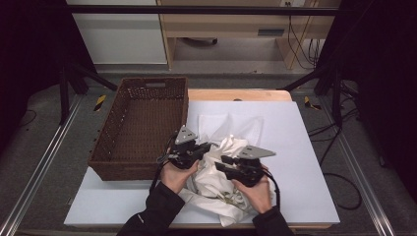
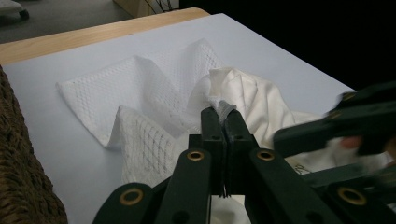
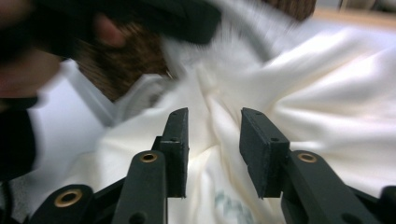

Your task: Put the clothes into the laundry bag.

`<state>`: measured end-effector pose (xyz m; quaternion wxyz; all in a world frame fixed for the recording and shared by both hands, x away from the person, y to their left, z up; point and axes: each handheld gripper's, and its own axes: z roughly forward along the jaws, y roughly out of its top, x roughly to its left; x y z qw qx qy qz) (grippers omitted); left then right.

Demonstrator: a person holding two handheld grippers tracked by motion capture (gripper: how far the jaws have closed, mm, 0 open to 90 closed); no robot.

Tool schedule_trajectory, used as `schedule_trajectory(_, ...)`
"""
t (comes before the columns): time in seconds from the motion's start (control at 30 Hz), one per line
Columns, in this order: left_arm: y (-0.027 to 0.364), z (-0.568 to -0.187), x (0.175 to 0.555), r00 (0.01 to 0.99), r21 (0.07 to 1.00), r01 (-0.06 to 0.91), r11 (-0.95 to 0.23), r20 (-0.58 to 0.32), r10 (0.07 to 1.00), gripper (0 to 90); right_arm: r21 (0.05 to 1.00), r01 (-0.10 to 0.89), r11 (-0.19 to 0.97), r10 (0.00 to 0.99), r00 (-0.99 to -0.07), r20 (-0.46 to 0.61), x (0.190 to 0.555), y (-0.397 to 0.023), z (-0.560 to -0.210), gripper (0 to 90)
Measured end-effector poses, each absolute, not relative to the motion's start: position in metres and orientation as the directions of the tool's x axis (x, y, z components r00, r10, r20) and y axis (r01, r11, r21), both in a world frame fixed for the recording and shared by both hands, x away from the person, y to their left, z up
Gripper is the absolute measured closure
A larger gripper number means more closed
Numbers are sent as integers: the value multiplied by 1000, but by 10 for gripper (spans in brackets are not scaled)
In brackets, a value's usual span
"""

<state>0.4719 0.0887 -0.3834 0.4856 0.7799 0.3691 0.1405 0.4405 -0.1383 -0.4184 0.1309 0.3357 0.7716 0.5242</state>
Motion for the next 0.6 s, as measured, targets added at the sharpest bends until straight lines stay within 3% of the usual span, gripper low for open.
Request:
schedule_trajectory(0.13,86,-384,471,698,863,426,-271,-123,706,893,907,315,278,759,-651,-7,436,-167,-405,404)
schedule_trajectory(0.17,85,-384,471,698,864,424,-271,-121,706,893,893,351,281,783,-622,-2,444,-173,-411,351)
schedule_trajectory(0.27,83,-382,472,704,864,420,-279,-116,701,893,830,466,307,784,-619,57,470,-172,-442,347)
schedule_trajectory(0.33,82,-383,472,706,859,421,-290,-110,700,893,801,511,311,777,-622,95,480,-169,-456,442)
schedule_trajectory(0.4,81,-385,472,705,858,423,-292,-109,701,893,786,545,292,758,-633,158,485,-166,-462,705)
schedule_trajectory(0.47,83,-385,473,704,858,427,-285,-117,701,893,807,511,296,751,-646,134,480,-168,-455,837)
schedule_trajectory(0.6,84,-382,474,697,862,427,-272,-122,706,893,851,442,284,661,-733,161,460,-170,-436,857)
